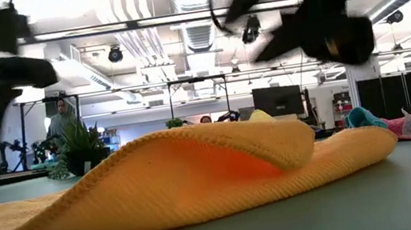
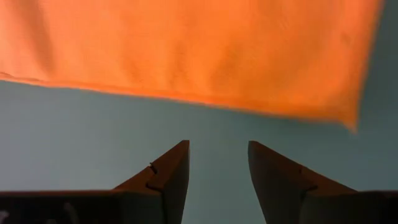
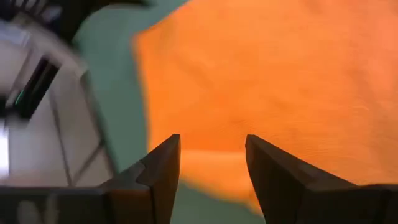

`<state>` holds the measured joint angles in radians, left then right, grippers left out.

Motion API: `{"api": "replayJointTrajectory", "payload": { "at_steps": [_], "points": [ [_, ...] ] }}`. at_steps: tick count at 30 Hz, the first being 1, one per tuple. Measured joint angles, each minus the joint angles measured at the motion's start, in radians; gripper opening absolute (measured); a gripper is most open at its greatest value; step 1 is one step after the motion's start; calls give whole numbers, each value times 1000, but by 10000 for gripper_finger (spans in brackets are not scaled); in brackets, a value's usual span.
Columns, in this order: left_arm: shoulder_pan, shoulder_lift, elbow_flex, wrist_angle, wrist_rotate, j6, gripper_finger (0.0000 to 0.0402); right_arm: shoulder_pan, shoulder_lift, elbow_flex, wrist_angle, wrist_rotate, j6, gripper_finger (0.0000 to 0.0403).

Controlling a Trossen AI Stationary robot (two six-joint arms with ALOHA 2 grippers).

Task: Fold microfiber towels
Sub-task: Fold the orange towel

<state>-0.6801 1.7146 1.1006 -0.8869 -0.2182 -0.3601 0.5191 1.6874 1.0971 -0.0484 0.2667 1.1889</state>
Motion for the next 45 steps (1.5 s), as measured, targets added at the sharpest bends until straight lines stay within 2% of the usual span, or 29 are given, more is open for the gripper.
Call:
{"api": "replayJointTrajectory", "payload": {
  "at_steps": [8,12,16,20,26,35,40,45],
  "points": [
    [-98,-11,-38,6,4,-19,148,66,1,92,-9,-38,-436,162],
    [-107,-11,-41,5,6,-110,148,74,6,119,-107,-38,-550,163],
    [-107,-11,-41,16,5,-175,148,75,17,136,-215,-39,-605,163],
    [-110,-12,-41,29,5,-236,148,77,36,141,-213,-36,-687,158],
    [-135,-12,-41,123,0,-233,148,80,90,140,-225,-40,-759,157],
    [-174,-12,-37,143,-13,-237,148,83,126,140,-216,-41,-793,154],
    [-181,-12,-12,152,-81,-236,148,84,126,140,-216,-41,-796,150],
    [-179,-6,-10,268,-97,-141,148,84,126,140,-217,-41,-796,152]
  ]
}}
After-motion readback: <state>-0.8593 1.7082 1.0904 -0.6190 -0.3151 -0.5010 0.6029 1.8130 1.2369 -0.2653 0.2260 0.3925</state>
